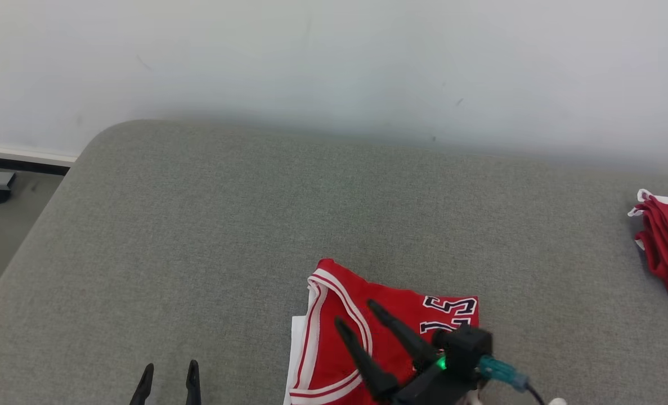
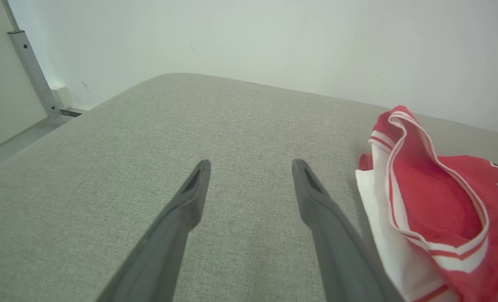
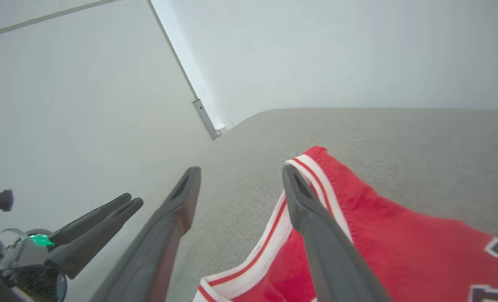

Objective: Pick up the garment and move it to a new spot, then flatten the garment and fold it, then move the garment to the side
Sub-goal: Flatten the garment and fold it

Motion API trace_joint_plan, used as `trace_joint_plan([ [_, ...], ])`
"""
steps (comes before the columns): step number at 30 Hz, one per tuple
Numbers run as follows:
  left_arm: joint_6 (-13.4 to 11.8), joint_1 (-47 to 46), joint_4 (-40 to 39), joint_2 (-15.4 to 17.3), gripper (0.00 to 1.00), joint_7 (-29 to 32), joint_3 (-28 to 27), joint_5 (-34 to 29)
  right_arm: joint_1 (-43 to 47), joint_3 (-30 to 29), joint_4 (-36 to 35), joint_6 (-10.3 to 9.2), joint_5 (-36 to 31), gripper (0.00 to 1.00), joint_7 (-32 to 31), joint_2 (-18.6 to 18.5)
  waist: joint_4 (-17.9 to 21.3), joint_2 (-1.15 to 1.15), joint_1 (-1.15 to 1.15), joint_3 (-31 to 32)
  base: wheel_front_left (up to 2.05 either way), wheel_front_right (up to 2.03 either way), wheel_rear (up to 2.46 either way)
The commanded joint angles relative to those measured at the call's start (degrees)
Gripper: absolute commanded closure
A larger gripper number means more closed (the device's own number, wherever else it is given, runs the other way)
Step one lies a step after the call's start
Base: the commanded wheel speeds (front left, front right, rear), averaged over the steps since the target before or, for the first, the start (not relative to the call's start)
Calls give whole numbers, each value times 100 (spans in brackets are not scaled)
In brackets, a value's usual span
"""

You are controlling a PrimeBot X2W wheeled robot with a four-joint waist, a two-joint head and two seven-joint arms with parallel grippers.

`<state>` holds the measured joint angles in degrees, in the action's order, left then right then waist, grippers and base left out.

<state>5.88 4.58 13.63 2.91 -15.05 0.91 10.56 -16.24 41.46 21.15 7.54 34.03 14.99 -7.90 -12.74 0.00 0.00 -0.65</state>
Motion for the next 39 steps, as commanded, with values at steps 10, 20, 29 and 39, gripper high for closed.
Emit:
trace_joint_plan([
  [10,-21,127,-143,-4,0,-15,-180,-53,949,-2284,-708,-14,-1070,0,12,-274,143,0,0,58,0,0,0],
  [20,-71,170,-277,-5,0,-15,-222,-64,1616,-3252,-988,-14,-1546,0,13,-2,288,0,0,26,0,0,0],
  [29,-124,248,-425,-5,0,-15,-272,-62,2018,-4049,-1338,-14,-1688,0,13,342,449,0,0,84,0,0,0],
  [39,-102,375,-782,-3,0,-15,-233,-316,2352,-4207,-1515,-14,-1907,0,13,428,721,0,0,152,0,0,0],
])
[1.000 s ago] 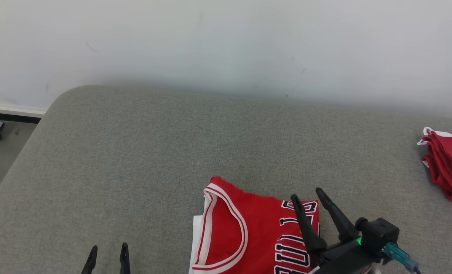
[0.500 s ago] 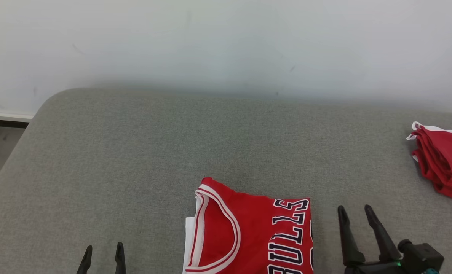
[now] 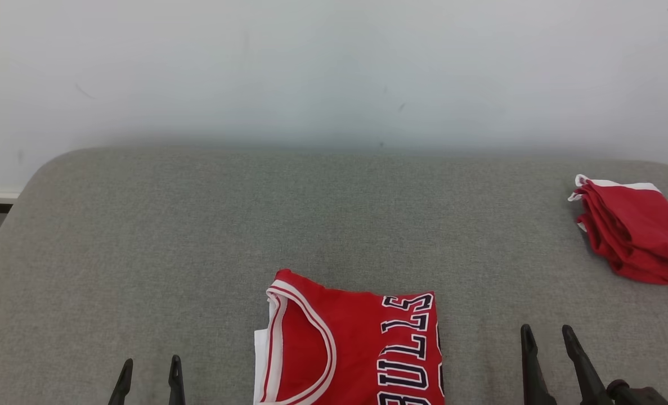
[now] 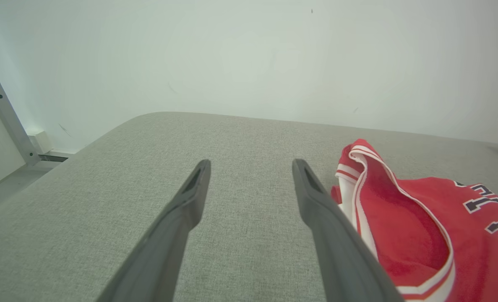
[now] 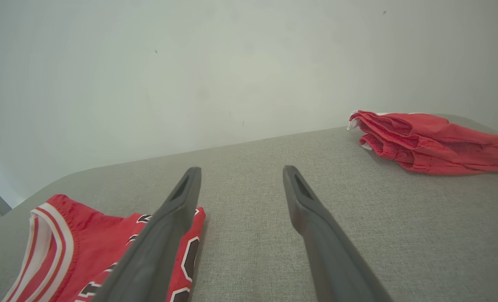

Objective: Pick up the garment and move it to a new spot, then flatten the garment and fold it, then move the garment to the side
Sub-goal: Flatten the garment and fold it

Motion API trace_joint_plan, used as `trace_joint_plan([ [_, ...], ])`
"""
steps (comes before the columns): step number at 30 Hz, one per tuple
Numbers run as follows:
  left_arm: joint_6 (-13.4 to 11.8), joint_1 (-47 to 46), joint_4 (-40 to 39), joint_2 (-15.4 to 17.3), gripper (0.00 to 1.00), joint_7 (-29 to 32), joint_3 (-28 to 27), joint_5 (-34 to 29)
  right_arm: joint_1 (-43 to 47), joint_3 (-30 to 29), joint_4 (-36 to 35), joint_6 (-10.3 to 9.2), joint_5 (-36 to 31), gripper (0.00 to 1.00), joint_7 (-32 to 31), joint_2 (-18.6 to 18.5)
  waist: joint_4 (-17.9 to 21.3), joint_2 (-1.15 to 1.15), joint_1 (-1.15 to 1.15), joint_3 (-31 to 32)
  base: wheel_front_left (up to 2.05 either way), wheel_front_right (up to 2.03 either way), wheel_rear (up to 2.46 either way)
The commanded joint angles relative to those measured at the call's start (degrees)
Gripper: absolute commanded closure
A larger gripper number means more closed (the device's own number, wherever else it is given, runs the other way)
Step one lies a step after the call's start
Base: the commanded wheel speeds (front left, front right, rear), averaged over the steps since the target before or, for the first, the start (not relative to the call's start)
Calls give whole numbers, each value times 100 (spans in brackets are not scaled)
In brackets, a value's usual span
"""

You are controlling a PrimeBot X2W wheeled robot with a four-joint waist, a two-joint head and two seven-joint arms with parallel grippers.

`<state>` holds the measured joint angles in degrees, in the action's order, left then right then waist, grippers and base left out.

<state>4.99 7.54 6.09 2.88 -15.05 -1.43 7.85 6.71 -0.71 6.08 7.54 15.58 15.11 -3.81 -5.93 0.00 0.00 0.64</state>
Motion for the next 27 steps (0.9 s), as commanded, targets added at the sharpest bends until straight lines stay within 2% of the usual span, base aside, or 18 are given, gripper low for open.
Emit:
trace_joint_plan([
  [1,-6,85,-47,-2,0,-15,12,-63,84,23,1,-14,-109,0,0,21,57,0,0,31,0,0,0],
  [12,41,179,-66,-2,0,-15,22,-411,204,138,108,-15,-489,0,0,64,163,0,0,96,0,0,0],
  [27,98,224,39,-3,0,-15,-134,-256,188,119,231,-15,-501,0,0,97,192,0,0,70,0,0,0],
])
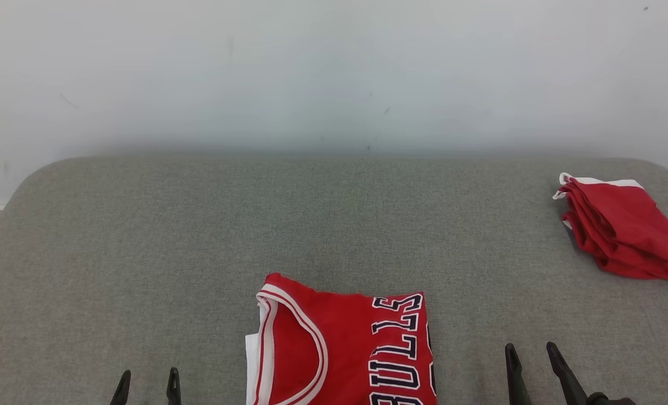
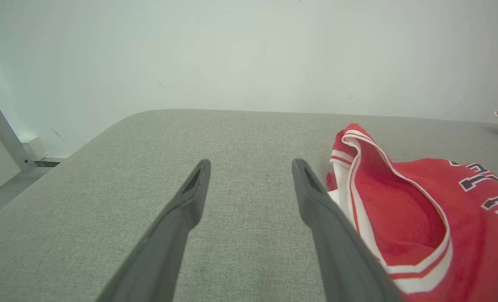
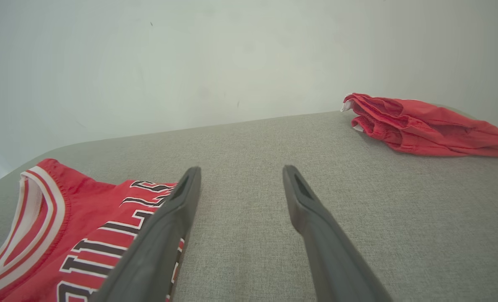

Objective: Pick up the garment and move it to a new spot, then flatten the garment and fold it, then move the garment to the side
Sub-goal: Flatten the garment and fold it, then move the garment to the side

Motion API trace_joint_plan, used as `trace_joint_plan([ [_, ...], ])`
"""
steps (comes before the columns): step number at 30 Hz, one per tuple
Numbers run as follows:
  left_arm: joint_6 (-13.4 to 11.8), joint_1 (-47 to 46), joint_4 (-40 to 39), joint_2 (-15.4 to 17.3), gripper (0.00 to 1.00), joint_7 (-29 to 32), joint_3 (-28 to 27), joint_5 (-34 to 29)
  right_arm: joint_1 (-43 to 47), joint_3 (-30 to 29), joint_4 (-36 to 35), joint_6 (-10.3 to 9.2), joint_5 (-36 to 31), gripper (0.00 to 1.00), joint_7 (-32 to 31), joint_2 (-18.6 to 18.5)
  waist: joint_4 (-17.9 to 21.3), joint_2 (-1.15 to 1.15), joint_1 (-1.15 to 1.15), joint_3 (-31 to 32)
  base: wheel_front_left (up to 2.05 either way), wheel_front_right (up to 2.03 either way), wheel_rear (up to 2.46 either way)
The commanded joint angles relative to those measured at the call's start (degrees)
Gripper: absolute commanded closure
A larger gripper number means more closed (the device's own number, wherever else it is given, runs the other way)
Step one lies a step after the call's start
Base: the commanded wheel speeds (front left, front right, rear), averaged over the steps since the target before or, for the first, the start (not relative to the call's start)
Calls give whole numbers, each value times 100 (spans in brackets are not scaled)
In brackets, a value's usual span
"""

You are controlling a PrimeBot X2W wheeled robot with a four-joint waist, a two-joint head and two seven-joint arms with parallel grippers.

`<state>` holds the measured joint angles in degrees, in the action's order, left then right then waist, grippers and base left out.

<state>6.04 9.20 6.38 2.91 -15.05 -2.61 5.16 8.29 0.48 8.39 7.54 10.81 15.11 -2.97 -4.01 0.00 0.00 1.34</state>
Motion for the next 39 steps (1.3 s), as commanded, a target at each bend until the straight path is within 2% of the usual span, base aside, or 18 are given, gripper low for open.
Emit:
trace_joint_plan([
  [1,1,60,18,-5,0,-15,-18,21,25,7,13,-14,-6,0,0,13,2,0,0,1,0,0,0],
  [16,57,-9,112,-5,0,-15,35,56,-7,11,94,-14,43,0,1,15,-13,0,0,18,0,0,0],
  [39,14,-58,143,-5,0,-15,46,52,-32,65,111,-14,47,0,1,16,-34,0,0,-47,0,0,0],
])
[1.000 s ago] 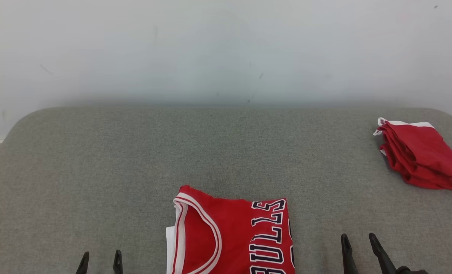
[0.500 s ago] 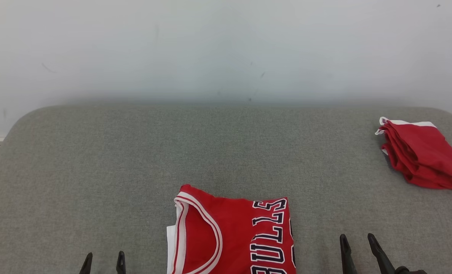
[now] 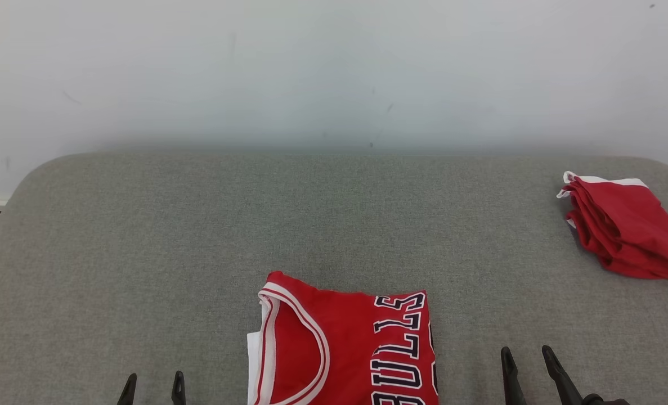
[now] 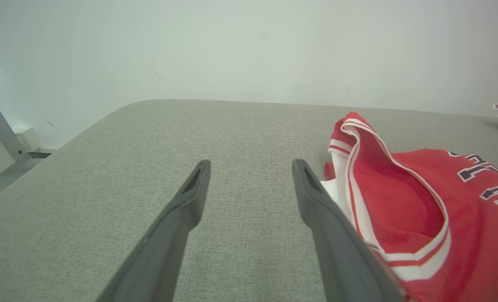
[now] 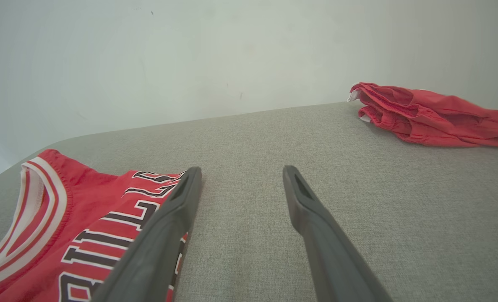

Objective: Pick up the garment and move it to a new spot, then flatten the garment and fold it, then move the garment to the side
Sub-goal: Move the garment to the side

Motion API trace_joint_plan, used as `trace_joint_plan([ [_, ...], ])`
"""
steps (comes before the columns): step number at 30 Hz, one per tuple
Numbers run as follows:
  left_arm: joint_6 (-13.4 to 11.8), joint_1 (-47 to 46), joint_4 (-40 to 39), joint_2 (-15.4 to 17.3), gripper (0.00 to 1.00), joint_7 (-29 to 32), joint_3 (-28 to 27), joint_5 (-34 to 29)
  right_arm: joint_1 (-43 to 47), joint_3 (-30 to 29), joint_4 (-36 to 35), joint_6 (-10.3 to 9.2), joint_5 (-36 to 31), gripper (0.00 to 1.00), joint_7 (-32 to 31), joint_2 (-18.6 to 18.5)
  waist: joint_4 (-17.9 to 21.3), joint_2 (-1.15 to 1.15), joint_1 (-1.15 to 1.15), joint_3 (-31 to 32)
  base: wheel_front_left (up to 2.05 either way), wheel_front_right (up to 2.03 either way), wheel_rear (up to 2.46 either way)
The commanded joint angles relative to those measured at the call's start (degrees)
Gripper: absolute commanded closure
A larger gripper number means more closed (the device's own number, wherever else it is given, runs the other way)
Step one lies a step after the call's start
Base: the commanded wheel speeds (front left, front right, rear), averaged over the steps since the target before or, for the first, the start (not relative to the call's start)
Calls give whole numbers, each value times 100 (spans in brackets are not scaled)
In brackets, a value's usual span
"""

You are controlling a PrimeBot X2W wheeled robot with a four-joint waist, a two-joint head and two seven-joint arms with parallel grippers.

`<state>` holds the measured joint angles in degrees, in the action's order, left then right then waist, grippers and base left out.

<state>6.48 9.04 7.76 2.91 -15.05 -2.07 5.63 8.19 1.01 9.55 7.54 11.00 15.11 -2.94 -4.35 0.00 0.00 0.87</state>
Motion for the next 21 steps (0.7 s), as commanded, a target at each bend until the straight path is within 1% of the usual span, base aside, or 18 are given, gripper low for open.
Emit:
trace_joint_plan([
  [1,-32,-38,6,-5,0,-15,-8,4,-23,14,-6,-15,27,0,1,11,2,0,0,-3,0,0,0],
  [8,-26,-30,15,-5,0,-15,7,-4,-15,53,8,-14,46,0,0,12,-16,0,0,-3,0,0,0],
  [14,-34,-92,26,-5,0,-15,12,29,-372,513,96,-14,26,0,0,13,-31,0,0,-47,0,0,0],
  [17,-31,-137,29,-6,0,-15,67,35,-719,728,411,-14,1,0,0,8,-74,0,0,-91,0,0,0],
  [21,-9,-231,83,-5,0,-15,101,39,-1262,943,1247,-14,14,0,0,8,-173,0,0,-156,0,0,0],
])
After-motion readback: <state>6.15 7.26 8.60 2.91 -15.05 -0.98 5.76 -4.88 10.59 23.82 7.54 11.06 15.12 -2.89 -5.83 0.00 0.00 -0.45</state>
